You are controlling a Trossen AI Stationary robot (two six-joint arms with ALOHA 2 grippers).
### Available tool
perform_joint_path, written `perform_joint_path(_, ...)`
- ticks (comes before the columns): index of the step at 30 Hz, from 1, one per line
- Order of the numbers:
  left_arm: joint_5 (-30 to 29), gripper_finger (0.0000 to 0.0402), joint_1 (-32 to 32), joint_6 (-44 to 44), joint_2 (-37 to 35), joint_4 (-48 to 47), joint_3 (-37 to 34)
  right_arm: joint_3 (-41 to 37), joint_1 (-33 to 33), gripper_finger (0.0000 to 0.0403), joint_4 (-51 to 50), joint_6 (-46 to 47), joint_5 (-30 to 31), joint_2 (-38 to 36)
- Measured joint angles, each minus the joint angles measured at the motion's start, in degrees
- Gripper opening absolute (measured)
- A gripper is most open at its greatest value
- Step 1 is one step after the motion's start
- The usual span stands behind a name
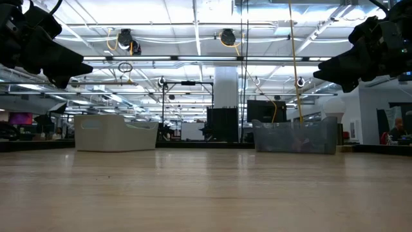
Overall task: Pick and place Stapler, Stapler remover, tape
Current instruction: Return to Home Position
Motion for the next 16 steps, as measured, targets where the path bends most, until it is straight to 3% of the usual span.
perform_joint_path(16,0.00,0.0154,0.00,0.00,0.00,-0.01,0.00,0.02,0.00,0.0171,0.00,0.00,0.00,0.00)
